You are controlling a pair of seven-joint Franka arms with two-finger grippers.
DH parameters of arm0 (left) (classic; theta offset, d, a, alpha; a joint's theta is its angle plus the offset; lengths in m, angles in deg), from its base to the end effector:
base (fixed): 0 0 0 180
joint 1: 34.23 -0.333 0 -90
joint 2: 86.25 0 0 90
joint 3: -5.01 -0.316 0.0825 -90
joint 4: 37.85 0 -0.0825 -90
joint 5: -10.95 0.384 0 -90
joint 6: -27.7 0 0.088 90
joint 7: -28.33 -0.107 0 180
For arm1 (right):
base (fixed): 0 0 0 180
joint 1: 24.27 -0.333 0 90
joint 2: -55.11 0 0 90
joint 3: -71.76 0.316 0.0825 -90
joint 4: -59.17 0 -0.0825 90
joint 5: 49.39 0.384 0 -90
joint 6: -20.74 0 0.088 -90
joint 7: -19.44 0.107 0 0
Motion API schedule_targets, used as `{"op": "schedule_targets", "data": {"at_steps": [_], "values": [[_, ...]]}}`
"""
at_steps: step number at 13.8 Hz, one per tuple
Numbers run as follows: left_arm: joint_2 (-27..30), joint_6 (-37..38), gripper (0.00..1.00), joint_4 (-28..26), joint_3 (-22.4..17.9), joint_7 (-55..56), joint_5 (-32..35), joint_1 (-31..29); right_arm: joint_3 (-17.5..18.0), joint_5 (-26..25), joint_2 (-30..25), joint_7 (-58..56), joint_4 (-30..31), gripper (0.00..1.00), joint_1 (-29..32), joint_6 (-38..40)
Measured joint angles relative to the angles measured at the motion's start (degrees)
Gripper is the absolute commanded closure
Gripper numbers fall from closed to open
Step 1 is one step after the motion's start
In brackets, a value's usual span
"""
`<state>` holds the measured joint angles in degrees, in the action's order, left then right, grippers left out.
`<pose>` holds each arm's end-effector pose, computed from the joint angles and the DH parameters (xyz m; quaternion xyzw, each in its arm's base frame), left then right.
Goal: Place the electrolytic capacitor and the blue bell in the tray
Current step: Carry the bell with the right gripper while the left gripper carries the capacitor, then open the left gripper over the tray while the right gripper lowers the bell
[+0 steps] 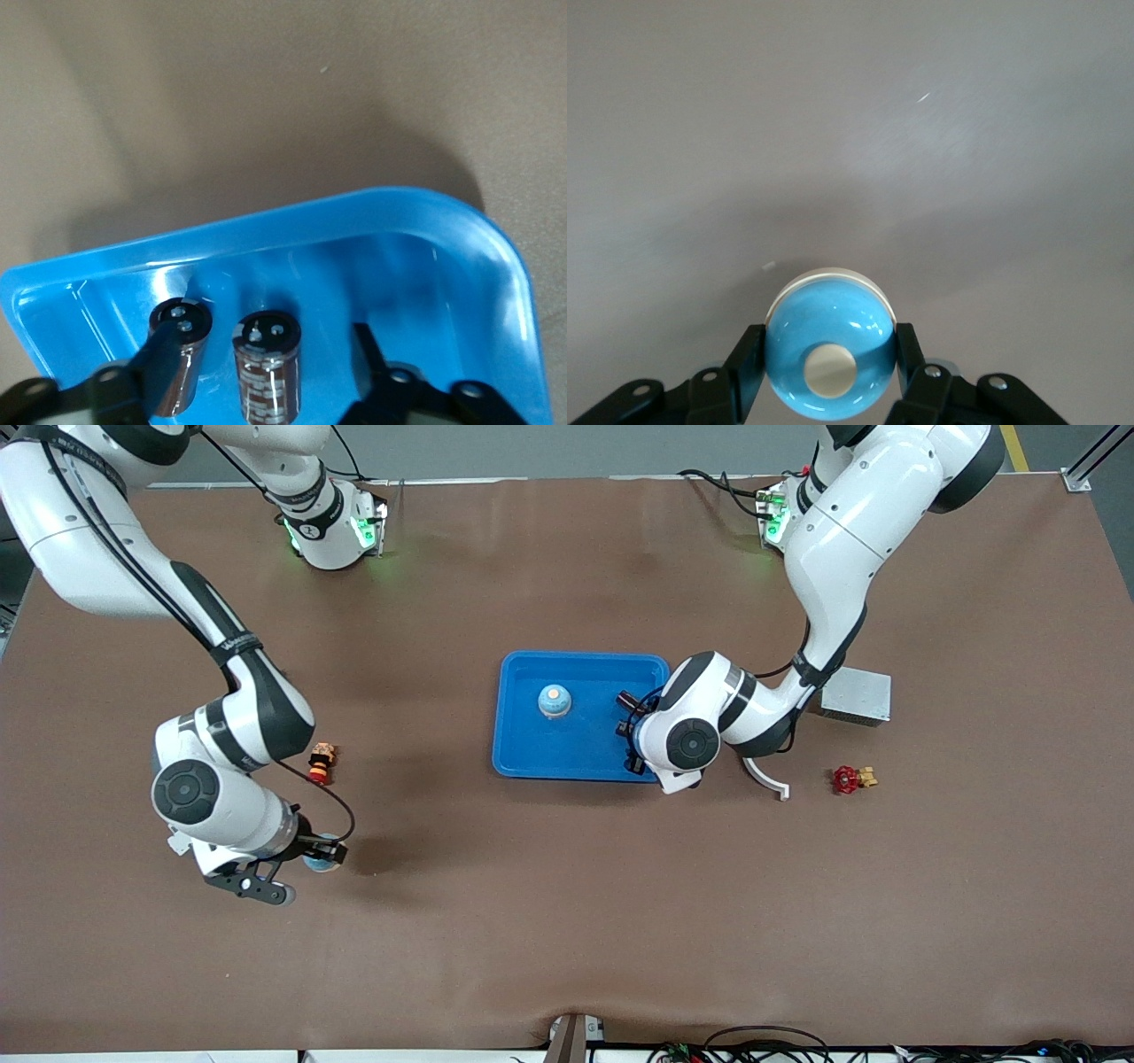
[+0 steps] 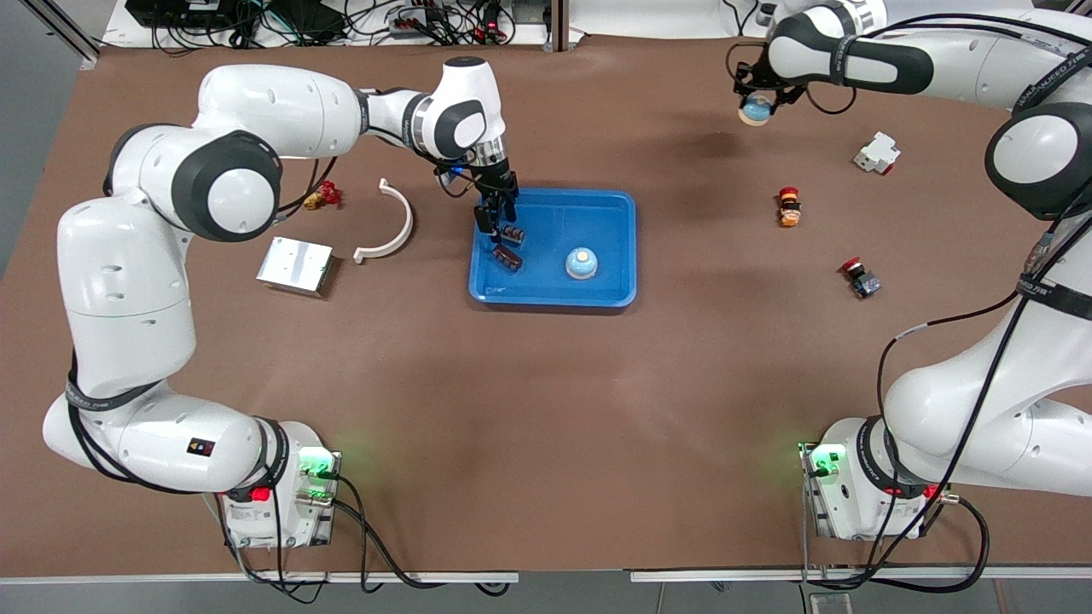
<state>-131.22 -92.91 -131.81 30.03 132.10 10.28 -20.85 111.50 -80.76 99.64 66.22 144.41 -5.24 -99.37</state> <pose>0.5311 -0.3868 0.1735 -0.8011 -0.5625 0.1936 0.0653 0.6990 0.1381 0.2878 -0.9862 0.1648 -0.0138 0.0040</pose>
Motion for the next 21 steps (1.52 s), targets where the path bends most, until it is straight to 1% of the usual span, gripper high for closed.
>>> {"op": "schedule_targets", "data": {"at_steps": [3,5,7,9,12,14,16,18,21], "values": [[0.06,0.00,0.00,1.47,-0.08,0.00,0.05,0.00,4.76,0.00,-0.01,9.84,0.29,1.00,-0.76,0.73],[0.43,0.39,0.00,2.52,-0.16,0.00,0.08,-0.09,6.23,0.00,-0.02,15.51,0.48,1.00,-2.65,0.97],[0.99,2.19,0.00,3.93,-0.28,0.00,0.09,-0.18,6.64,-0.02,-0.10,20.97,0.62,1.00,-5.59,1.15],[1.60,5.17,0.00,6.48,-0.32,0.00,0.09,-0.19,6.78,-0.06,-0.60,27.32,1.29,1.00,-9.17,1.39],[3.07,12.58,0.00,11.94,-0.39,0.00,0.09,-0.54,6.92,-0.08,-1.85,35.84,2.31,1.00,-14.28,1.66],[4.55,16.27,0.00,14.77,-0.48,-0.21,0.11,-1.28,6.89,-0.43,-2.52,40.10,3.41,1.00,-17.14,1.77],[6.59,17.42,0.00,16.17,-0.49,-2.93,0.21,-3.14,6.87,-1.89,-2.61,43.72,4.65,1.00,-18.87,1.81],[9.13,17.82,0.00,16.55,-0.52,-7.20,0.83,-4.82,6.83,-3.74,-2.61,46.77,5.99,1.00,-19.95,1.74],[12.80,19.65,0.00,16.68,-0.59,-15.02,2.73,-7.42,6.80,-4.89,-2.61,50.72,7.52,1.00,-21.61,1.41]]}}
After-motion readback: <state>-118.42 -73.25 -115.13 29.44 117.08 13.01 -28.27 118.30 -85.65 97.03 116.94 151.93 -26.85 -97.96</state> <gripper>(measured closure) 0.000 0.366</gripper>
